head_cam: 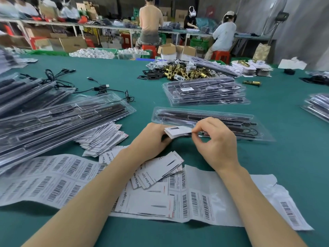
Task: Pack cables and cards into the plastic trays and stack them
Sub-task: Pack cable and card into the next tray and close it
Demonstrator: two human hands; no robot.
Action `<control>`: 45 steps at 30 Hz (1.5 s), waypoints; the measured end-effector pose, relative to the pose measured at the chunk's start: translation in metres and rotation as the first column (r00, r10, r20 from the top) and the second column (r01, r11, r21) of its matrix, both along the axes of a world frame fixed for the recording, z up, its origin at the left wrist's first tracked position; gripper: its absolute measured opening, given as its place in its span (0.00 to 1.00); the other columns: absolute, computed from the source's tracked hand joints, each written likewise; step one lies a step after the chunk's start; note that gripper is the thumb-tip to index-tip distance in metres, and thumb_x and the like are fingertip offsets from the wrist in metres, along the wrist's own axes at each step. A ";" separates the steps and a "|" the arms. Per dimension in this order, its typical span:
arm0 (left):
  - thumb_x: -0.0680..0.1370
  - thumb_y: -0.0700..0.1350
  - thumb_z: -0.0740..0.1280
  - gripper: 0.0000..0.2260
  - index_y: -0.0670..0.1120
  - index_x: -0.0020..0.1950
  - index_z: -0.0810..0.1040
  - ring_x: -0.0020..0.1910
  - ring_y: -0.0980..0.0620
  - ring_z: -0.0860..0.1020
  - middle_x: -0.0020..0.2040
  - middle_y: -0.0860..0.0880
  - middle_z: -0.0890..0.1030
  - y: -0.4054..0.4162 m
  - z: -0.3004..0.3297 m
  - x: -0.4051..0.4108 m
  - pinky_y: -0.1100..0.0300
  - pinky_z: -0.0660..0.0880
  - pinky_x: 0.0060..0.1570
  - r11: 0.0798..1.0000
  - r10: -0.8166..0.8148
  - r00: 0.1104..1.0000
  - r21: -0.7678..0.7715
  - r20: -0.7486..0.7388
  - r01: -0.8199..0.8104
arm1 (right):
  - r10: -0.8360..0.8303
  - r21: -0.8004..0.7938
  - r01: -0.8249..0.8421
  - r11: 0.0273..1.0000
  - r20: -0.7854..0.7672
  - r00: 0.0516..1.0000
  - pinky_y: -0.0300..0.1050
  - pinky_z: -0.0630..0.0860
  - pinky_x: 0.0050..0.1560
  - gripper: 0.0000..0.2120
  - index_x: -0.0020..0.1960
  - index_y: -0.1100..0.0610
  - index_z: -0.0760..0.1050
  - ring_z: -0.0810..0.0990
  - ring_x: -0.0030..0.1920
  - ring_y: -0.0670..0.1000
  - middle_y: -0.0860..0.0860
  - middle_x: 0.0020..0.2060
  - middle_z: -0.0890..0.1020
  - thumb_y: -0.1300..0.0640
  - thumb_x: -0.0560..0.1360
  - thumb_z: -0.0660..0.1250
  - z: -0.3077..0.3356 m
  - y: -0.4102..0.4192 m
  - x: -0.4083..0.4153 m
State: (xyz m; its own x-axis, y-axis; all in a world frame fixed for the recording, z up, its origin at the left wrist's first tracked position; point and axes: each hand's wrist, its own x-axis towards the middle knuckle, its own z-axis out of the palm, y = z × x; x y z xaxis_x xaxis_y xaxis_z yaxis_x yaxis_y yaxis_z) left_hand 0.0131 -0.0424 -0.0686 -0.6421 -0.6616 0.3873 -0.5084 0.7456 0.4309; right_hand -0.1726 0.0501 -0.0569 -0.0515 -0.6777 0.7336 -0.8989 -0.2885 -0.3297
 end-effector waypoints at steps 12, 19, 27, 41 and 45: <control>0.82 0.63 0.58 0.17 0.56 0.44 0.80 0.33 0.57 0.74 0.34 0.57 0.78 0.004 0.003 0.001 0.61 0.70 0.36 0.994 -0.030 0.998 0.103 -0.053 0.035 | -0.160 0.099 0.161 0.982 -0.018 0.987 0.44 0.67 0.28 0.08 0.37 0.57 0.73 0.70 0.34 0.53 0.50 0.35 0.73 0.67 0.68 0.71 -0.001 -0.008 0.020; 0.85 0.57 0.57 0.14 0.58 0.57 0.82 0.35 0.73 0.73 0.37 0.76 0.75 0.008 0.008 0.004 0.76 0.67 0.37 0.995 -0.090 0.996 0.045 0.010 0.089 | 0.093 0.153 -0.087 0.984 -0.033 0.995 0.47 0.77 0.42 0.12 0.51 0.56 0.85 0.78 0.45 0.52 0.50 0.42 0.78 0.68 0.73 0.69 -0.002 -0.003 0.016; 0.84 0.55 0.56 0.16 0.51 0.49 0.81 0.43 0.57 0.75 0.44 0.56 0.80 0.009 0.011 0.000 0.59 0.71 0.43 0.995 -0.091 0.991 0.038 0.096 0.087 | -0.029 0.098 0.030 0.995 -0.012 1.000 0.52 0.78 0.36 0.08 0.47 0.60 0.87 0.79 0.43 0.57 0.54 0.41 0.80 0.69 0.72 0.72 -0.006 -0.010 0.021; 0.85 0.46 0.60 0.23 0.38 0.31 0.68 0.29 0.48 0.57 0.27 0.37 0.66 0.009 0.012 -0.004 0.50 0.63 0.35 0.993 0.064 0.997 0.104 -0.030 -0.061 | -0.201 0.062 0.212 0.975 -0.150 0.968 0.39 0.62 0.30 0.07 0.41 0.53 0.83 0.78 0.37 0.54 0.47 0.35 0.81 0.65 0.70 0.74 -0.005 -0.018 0.025; 0.84 0.46 0.61 0.23 0.37 0.31 0.71 0.29 0.47 0.57 0.25 0.41 0.64 0.011 0.013 -0.006 0.49 0.64 0.36 0.997 0.060 0.998 0.054 -0.031 -0.058 | -0.223 0.062 0.235 0.970 -0.160 0.962 0.39 0.60 0.29 0.06 0.37 0.55 0.82 0.77 0.31 0.57 0.49 0.32 0.79 0.63 0.70 0.75 -0.003 -0.022 0.024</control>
